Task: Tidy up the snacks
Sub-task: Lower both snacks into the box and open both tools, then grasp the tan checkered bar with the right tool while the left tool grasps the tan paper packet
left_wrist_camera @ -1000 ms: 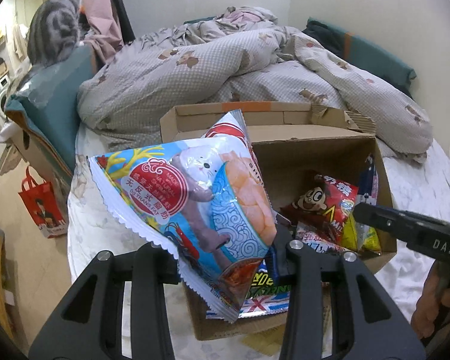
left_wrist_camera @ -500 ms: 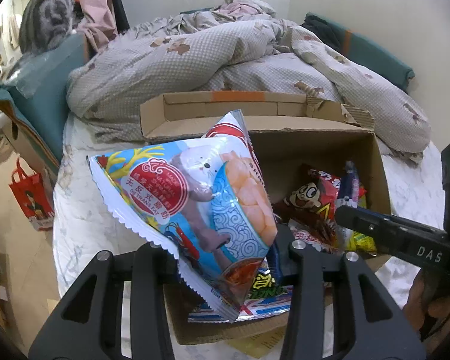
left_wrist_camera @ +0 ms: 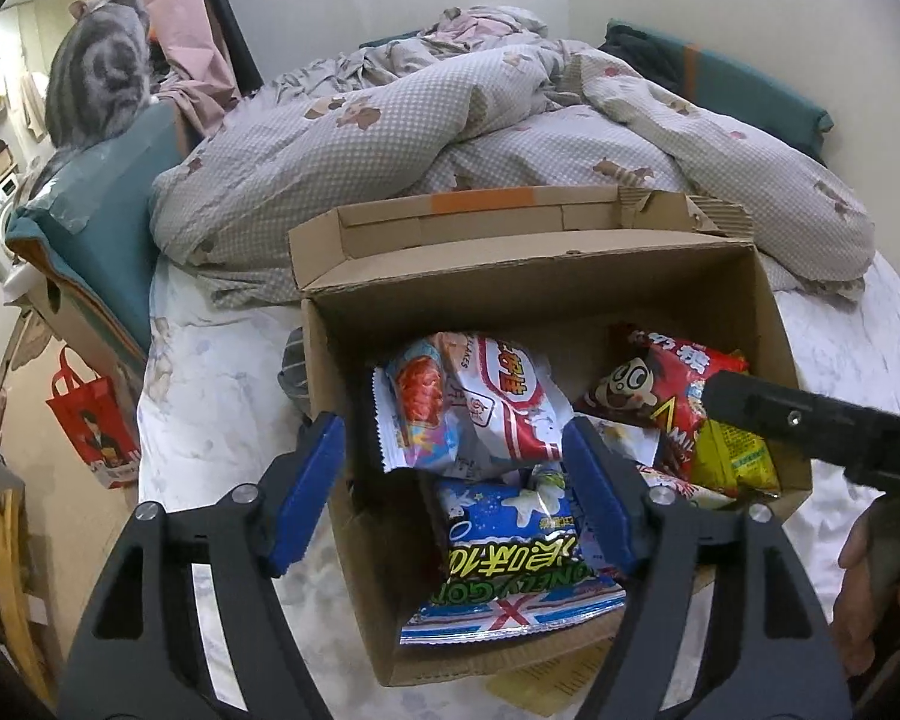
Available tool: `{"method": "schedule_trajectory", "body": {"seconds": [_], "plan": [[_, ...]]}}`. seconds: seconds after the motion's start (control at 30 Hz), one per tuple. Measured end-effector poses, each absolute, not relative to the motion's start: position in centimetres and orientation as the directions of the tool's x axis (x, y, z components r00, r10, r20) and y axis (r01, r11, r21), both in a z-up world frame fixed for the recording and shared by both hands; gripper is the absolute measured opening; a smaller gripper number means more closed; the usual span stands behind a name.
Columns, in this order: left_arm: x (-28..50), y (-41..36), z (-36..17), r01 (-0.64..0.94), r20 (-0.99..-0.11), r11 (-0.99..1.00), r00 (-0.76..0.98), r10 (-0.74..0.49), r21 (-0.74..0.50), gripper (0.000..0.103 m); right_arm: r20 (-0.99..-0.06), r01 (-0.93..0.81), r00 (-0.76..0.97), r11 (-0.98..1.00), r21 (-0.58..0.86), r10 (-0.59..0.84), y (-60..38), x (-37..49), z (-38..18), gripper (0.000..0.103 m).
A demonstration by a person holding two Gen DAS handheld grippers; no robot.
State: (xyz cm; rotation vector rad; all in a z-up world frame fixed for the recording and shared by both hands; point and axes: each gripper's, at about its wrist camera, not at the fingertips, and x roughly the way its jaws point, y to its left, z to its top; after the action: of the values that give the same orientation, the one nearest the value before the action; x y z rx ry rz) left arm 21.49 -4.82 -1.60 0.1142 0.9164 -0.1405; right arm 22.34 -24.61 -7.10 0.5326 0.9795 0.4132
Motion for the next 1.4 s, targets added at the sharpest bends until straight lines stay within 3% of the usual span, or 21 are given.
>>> {"method": "schedule_trajectory", "body": {"seconds": [0.87, 1.0, 1.4], "plan": [[16.6, -1.7, 1.6, 0.108, -0.771, 0.991, 0.623, -0.13, -0.081, 0.072, -0.699, -0.037, 0.505, 0.821, 0.569, 0.507, -26.3, 17.0, -4.7, 0.082], [15.3, -1.0, 1.4, 0.076, -0.786, 0.991, 0.604, -0.132, -0.108, 0.079, -0.709, -0.023, 0.497, 0.824, 0.565, 0.5, -26.6, 15.4, -4.8, 0.082], [12.1, 0.5, -0.5, 0.021, -0.838, 0.992, 0.534, -0.115, -0.123, 0.079, -0.732, 0.043, 0.458, 0.81, 0.584, 0.504, -27.3, 12.6, -6.0, 0.082]]}}
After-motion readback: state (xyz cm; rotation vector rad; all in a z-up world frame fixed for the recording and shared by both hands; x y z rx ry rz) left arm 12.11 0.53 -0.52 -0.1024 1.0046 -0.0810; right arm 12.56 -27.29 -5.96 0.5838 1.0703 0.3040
